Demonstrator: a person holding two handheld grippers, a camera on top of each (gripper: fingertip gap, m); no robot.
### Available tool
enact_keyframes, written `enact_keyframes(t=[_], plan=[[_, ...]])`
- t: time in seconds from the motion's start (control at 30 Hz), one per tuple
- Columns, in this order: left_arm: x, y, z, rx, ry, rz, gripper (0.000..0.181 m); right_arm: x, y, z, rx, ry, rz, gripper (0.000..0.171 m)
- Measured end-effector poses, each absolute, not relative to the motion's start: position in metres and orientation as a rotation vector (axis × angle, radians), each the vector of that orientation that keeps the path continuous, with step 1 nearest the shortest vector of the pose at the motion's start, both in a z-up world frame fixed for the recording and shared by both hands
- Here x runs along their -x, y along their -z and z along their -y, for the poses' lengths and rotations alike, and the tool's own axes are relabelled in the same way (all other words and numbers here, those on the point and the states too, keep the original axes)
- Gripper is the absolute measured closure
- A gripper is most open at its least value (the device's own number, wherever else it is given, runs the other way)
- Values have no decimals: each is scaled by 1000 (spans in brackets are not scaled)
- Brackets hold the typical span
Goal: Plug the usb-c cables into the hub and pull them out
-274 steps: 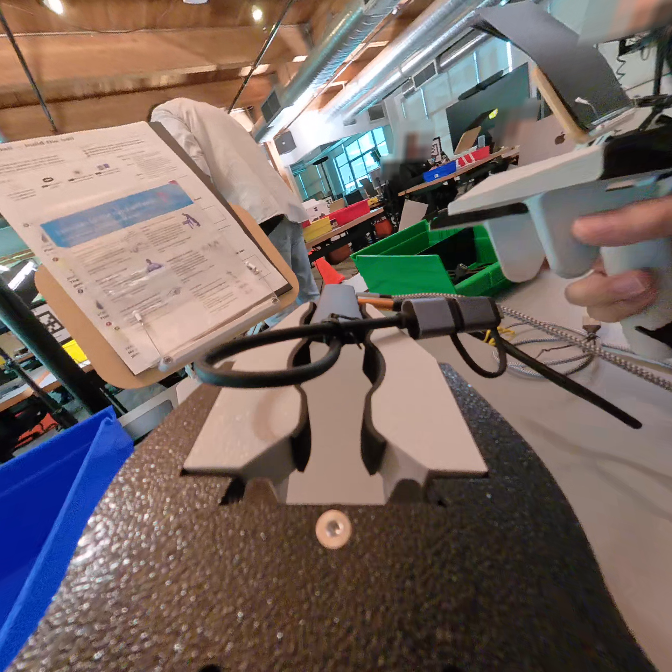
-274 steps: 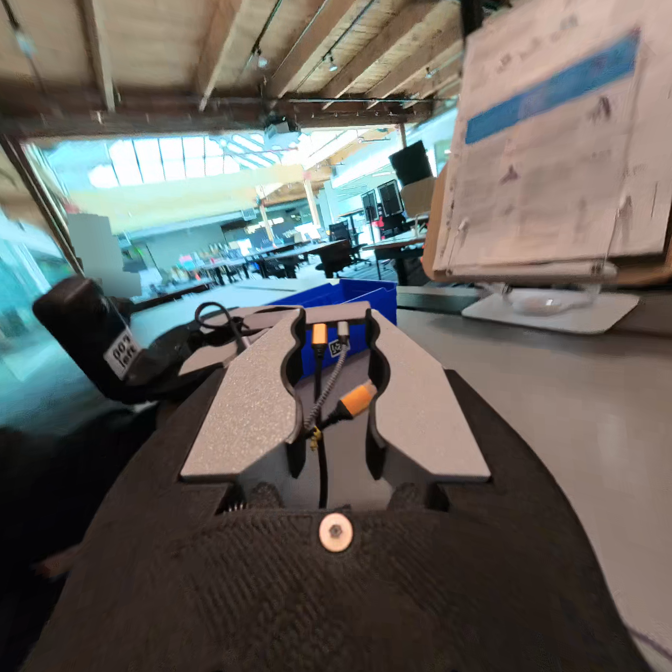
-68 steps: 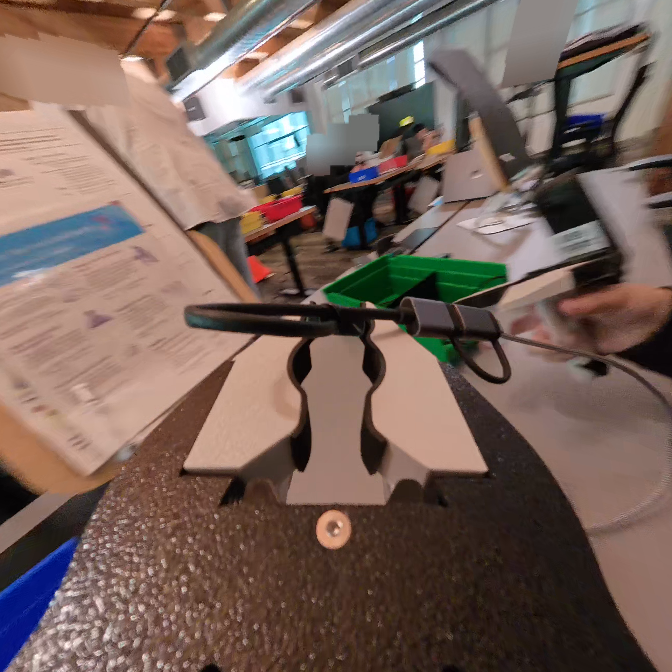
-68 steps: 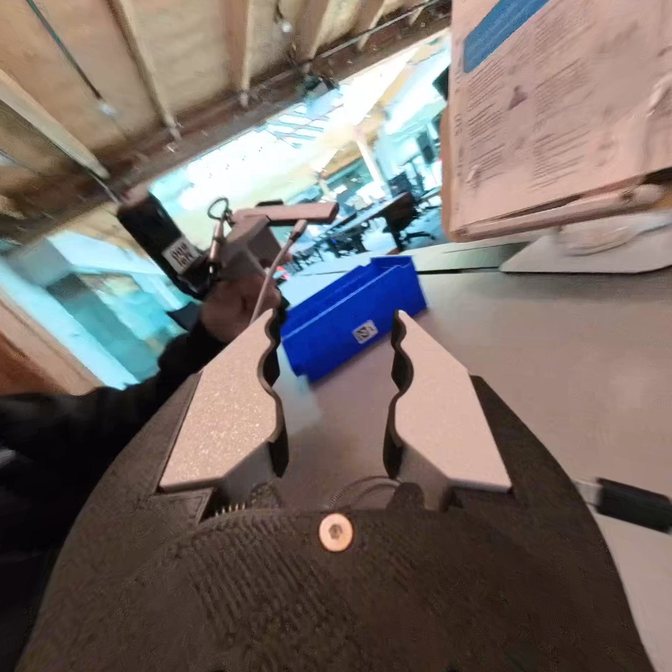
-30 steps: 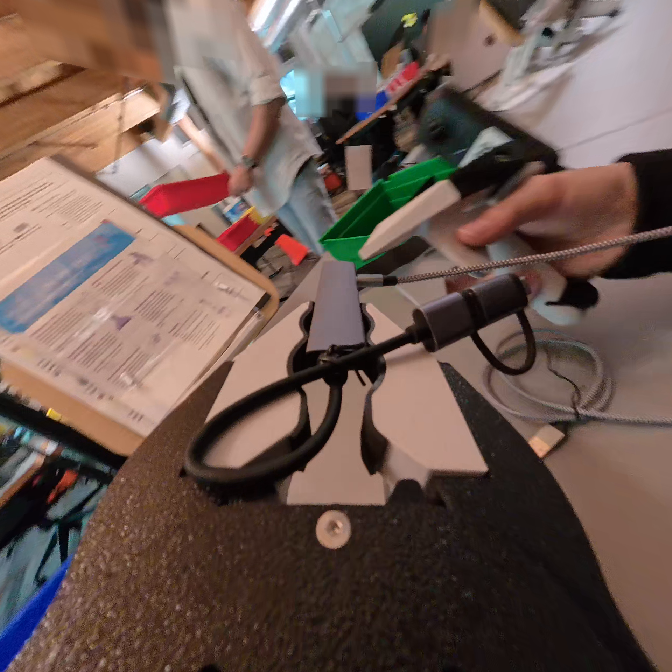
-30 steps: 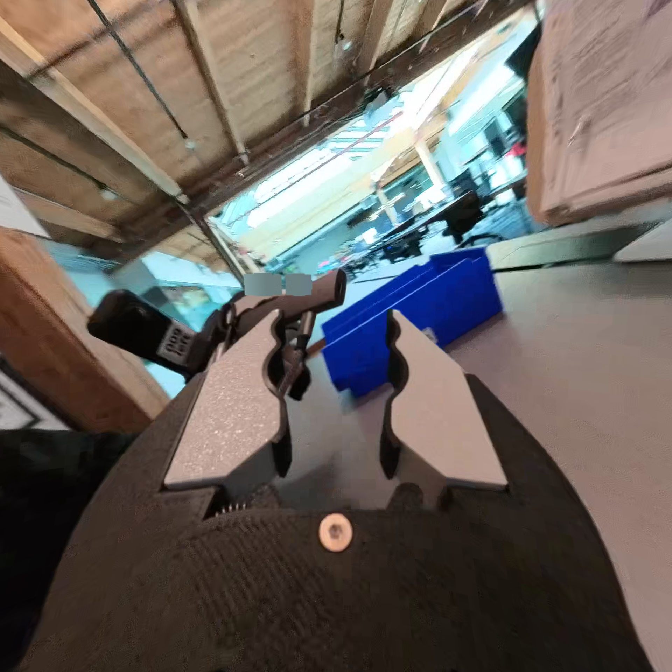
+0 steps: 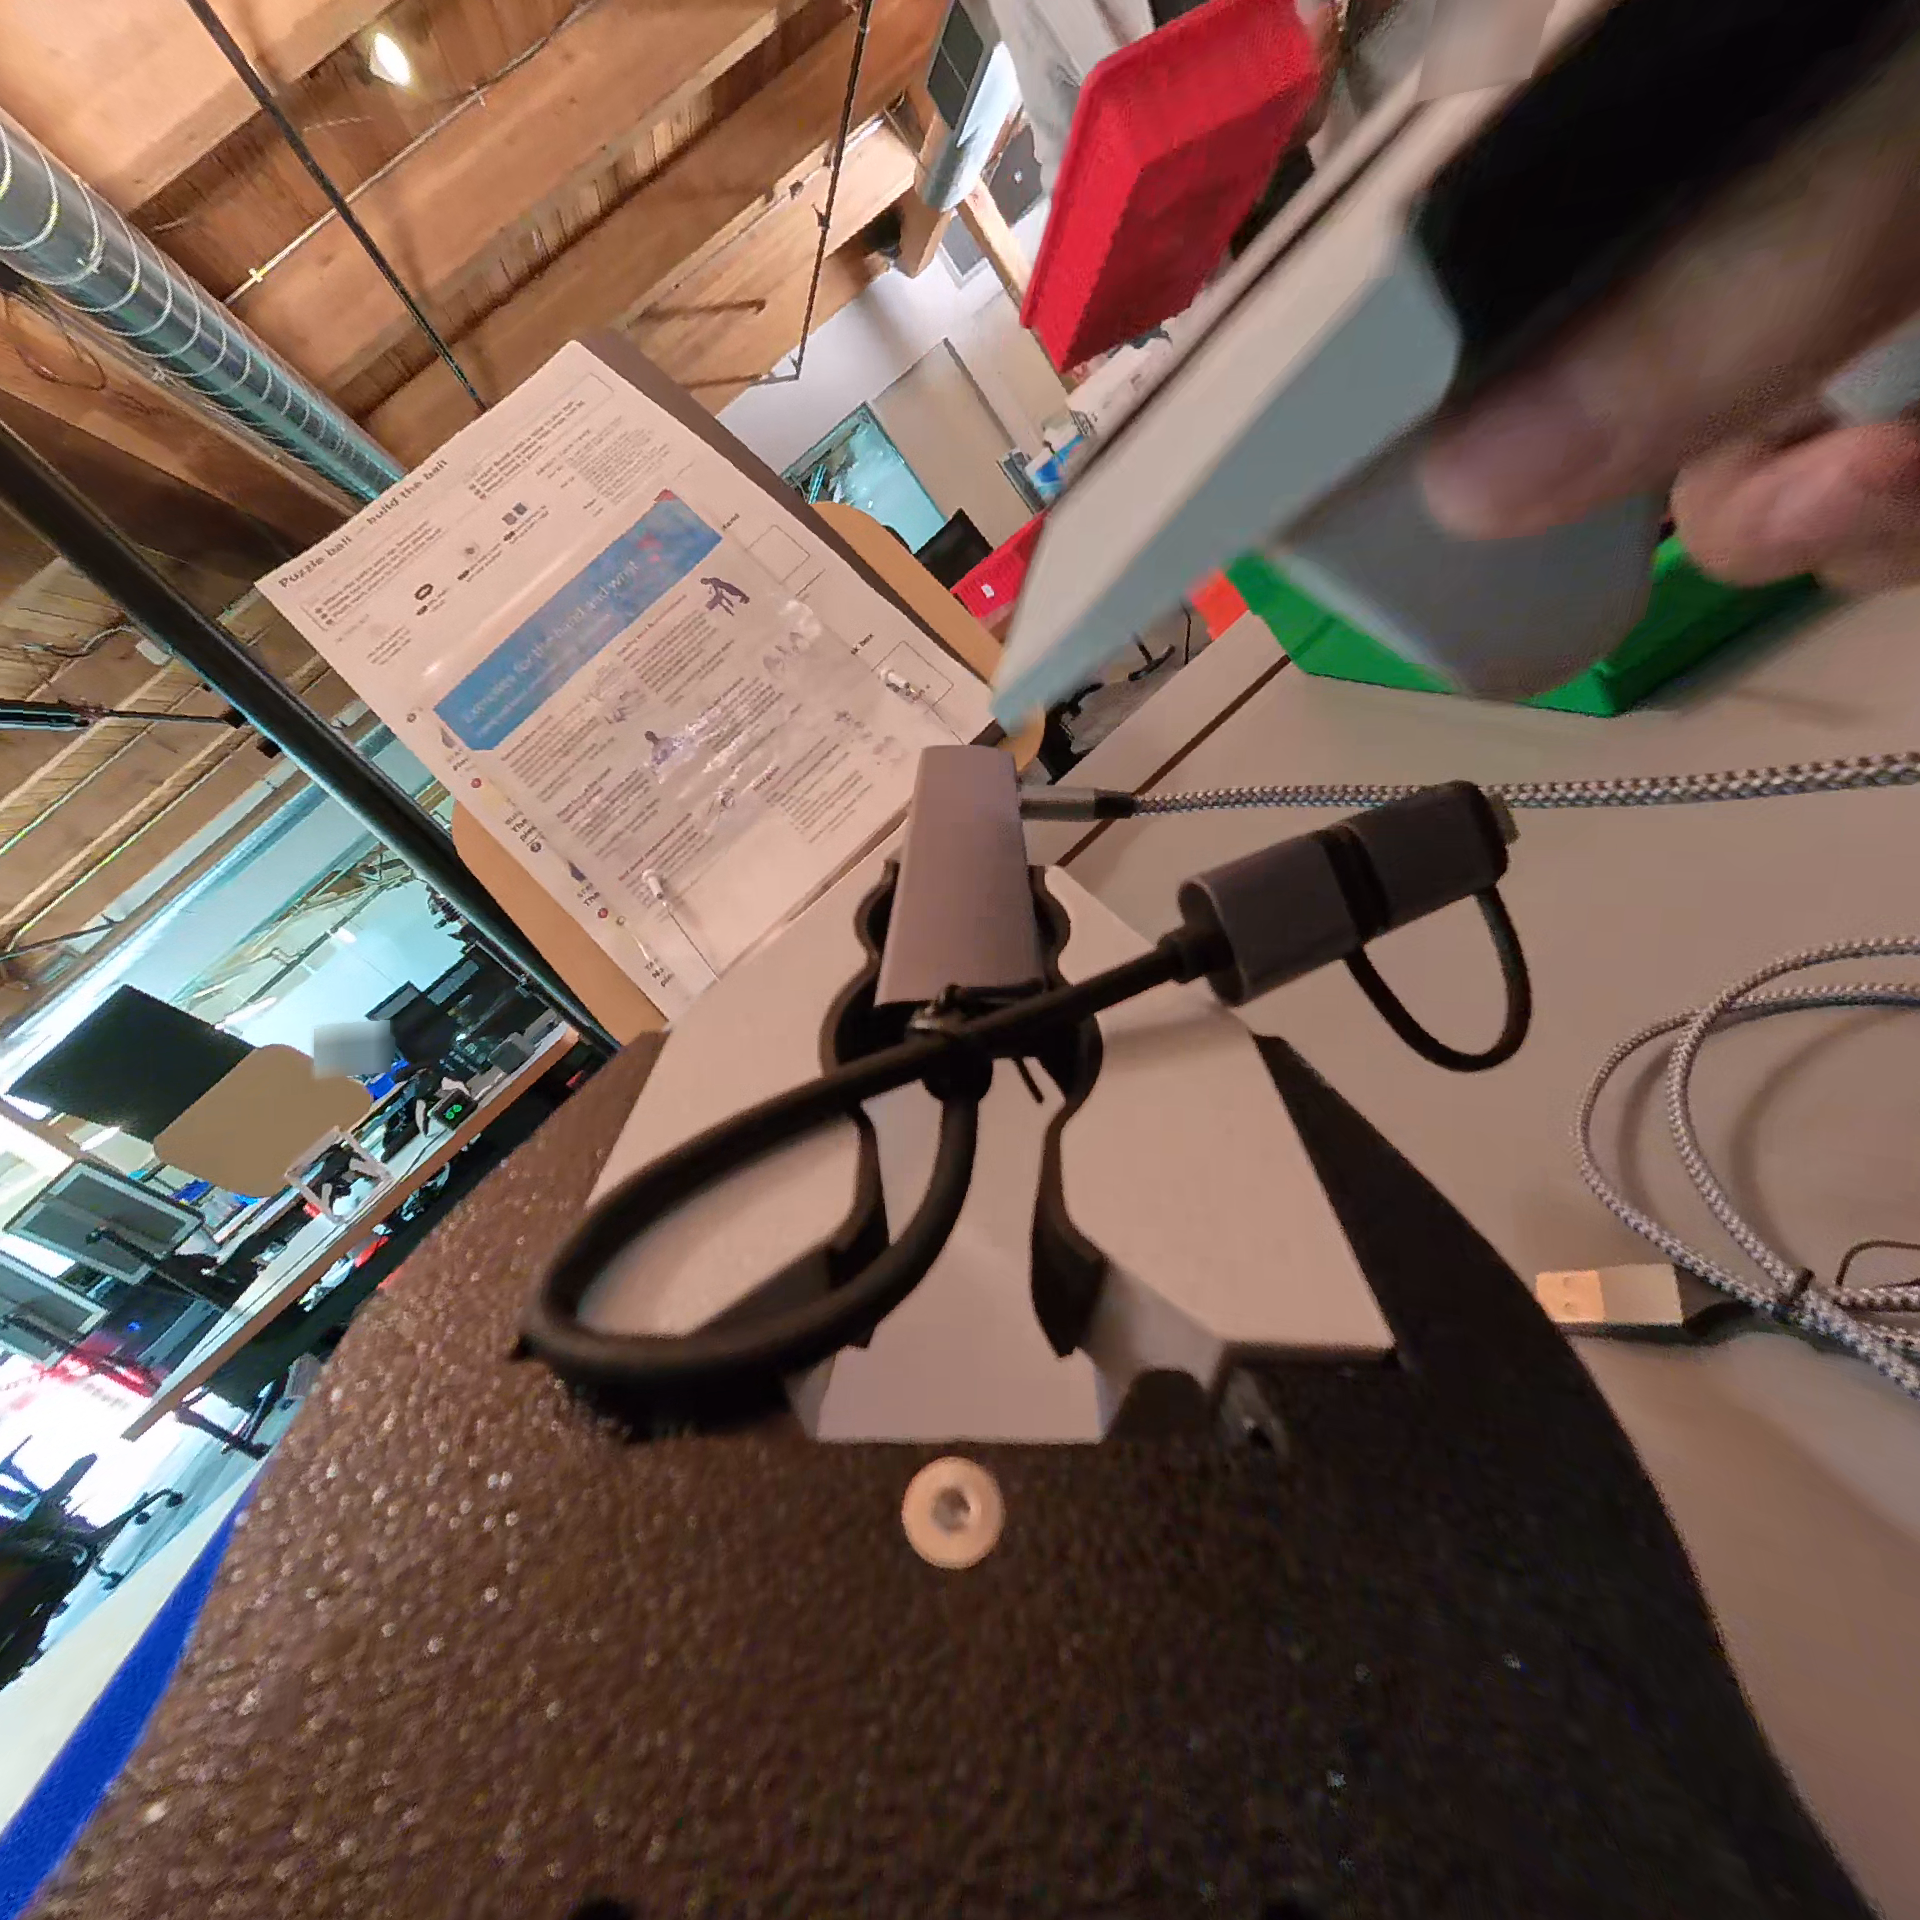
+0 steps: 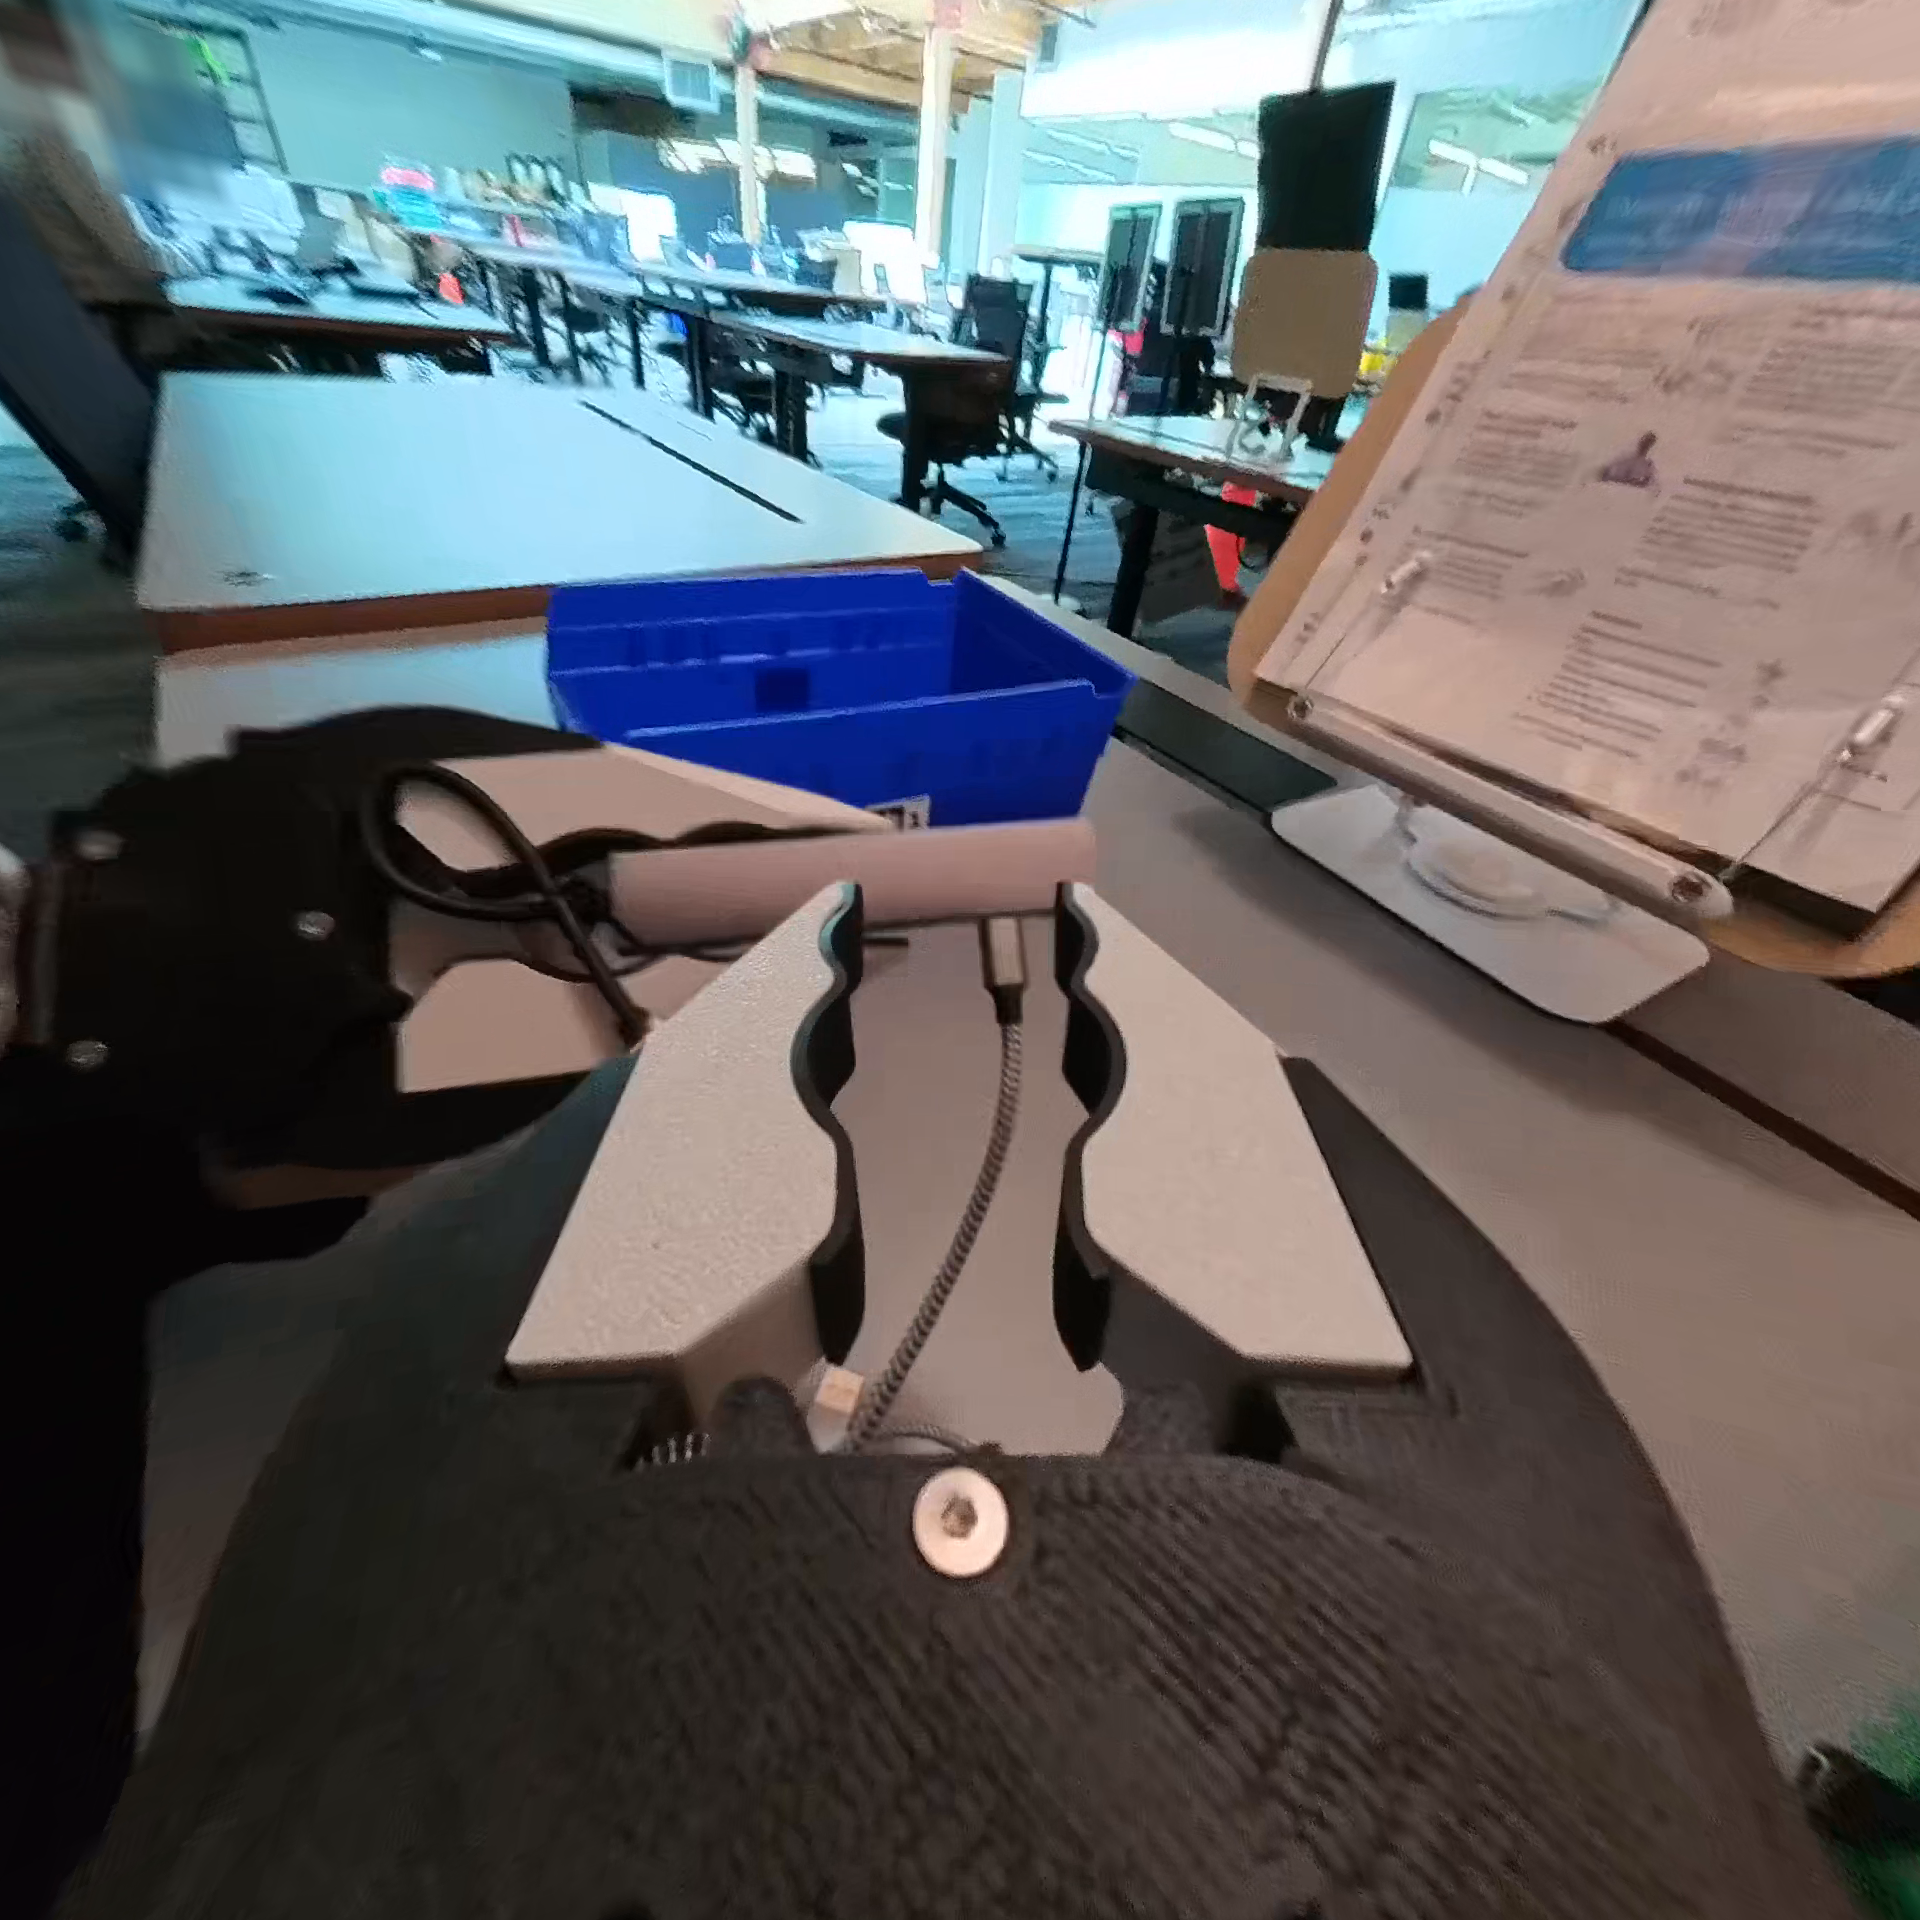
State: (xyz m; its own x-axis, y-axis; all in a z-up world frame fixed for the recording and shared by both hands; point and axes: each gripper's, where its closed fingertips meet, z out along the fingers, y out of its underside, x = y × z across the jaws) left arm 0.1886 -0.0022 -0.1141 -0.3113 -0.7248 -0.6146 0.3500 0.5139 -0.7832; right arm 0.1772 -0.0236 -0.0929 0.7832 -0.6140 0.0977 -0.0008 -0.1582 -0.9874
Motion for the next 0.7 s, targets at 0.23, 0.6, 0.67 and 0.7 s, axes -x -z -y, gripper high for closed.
enact_keyframes(t=[0.23,0.6,0.67,0.7], plan=[[-183,109,7,341,1178,-1536,158,-201,122,25,1675,609,-520,148],[-189,108,1,478,1334,-1543,157,-195,108,18,1553,578,-436,163],[-189,110,1,478,1338,-1544,157,-195,109,18,1551,579,-432,162],[-189,110,1,481,1347,-1543,157,-195,108,18,1551,576,-427,163]])
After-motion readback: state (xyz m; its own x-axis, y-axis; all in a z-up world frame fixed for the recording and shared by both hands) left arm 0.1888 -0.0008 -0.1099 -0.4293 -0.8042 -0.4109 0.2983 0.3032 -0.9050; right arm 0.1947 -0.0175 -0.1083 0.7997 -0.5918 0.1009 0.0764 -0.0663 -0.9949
